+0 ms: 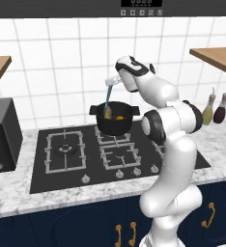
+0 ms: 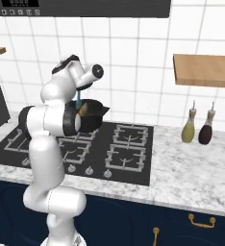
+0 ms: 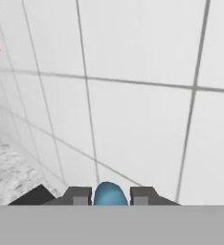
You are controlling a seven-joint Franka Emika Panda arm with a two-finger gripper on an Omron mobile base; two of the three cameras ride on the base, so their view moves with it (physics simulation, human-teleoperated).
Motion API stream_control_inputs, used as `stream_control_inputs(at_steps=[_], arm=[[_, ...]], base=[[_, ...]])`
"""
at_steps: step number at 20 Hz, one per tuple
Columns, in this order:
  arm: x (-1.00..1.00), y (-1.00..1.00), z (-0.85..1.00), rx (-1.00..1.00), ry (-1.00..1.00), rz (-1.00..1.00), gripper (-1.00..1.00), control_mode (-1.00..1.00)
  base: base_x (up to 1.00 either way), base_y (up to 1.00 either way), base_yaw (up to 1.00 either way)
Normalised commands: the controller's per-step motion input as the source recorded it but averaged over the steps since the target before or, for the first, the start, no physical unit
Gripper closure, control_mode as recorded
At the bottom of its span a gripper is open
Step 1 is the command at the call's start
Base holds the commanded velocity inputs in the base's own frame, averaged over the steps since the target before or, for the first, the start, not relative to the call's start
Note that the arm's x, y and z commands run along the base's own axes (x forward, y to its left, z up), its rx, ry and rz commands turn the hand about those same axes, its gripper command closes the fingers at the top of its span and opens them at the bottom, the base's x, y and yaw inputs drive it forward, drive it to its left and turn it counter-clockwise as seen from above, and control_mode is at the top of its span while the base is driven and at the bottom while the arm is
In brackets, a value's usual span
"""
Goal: Put the lemon and cucumber in the pot. Retrieve the spatula and lightly stir the vegetables in the pot.
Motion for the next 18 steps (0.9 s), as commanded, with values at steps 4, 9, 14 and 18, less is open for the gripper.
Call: stream_control_inputs(at_steps=[4,9,14,18], arm=[[0.07,0.00,-0.29,0.00,0.00,0.13,1.00,-1.00],[0.17,0.00,-0.47,-0.01,0.00,0.08,1.00,-1.00],[0.02,-0.04,-0.41,-0.11,-0.06,0.02,1.00,-1.00],[-0.45,-0.23,0.46,-0.07,-0.18,0.00,1.00,-1.00]], base=[[0.00,0.00,0.00],[0.00,0.00,0.00],[0.00,0.00,0.00],[0.00,0.00,0.00]])
